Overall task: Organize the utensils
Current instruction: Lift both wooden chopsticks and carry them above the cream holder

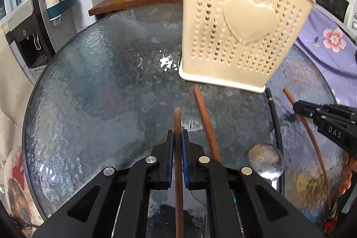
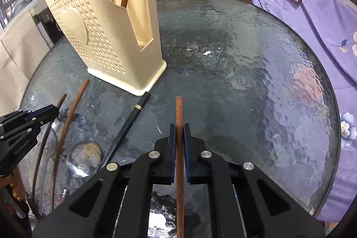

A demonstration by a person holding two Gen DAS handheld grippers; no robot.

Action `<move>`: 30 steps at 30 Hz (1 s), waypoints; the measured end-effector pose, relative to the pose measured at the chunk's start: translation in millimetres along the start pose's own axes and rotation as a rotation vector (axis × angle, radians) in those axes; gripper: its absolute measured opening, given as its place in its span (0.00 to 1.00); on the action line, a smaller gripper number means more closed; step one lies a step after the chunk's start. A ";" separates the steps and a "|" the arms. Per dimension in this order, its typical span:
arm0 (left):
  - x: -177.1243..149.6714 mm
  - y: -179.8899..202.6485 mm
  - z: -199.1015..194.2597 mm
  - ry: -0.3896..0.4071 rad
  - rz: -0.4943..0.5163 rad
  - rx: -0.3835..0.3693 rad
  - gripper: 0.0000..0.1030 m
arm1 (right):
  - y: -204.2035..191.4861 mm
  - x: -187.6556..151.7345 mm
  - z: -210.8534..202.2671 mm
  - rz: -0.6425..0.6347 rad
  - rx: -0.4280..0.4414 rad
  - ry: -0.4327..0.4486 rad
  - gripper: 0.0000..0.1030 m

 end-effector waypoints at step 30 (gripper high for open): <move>38.0 8.1 -176.8 0.421 -0.003 -0.130 0.07 | -12.0 23.9 -202.9 -0.047 0.488 0.329 0.07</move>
Point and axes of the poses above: each gripper's, at about its wrist camera, not at the fingertips, and z roughly the way its jaws point, y to its right, x to its top, the point moved 5 cm from there along z, roughly the way its jaws point, and after that the axes turned 9 degrees about z, right-handed, at the moved point
